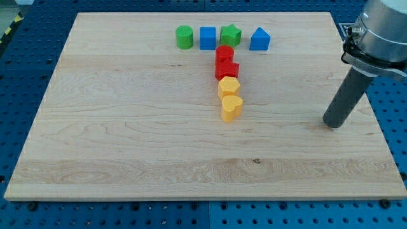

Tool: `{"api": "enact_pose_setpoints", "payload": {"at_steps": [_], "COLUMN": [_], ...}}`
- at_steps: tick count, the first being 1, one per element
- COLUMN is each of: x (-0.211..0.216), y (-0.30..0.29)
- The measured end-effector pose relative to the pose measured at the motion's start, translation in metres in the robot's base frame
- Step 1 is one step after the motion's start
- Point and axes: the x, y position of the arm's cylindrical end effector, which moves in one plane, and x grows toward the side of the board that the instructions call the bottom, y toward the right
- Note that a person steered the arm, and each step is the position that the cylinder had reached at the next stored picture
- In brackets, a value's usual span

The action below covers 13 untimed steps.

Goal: Separate the line of blocks

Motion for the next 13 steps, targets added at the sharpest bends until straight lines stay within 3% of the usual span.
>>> {"api": "enact_pose_setpoints", "payload": {"at_steps": [3,4,6,7,9,11,13], "x": [-0.008,-0.071,-0.113,-0.125,-0.073,-0.102,-0.121], "y": [0.006,0.018,0.005,-0.014,-0.076,-0.162,-0.205]}}
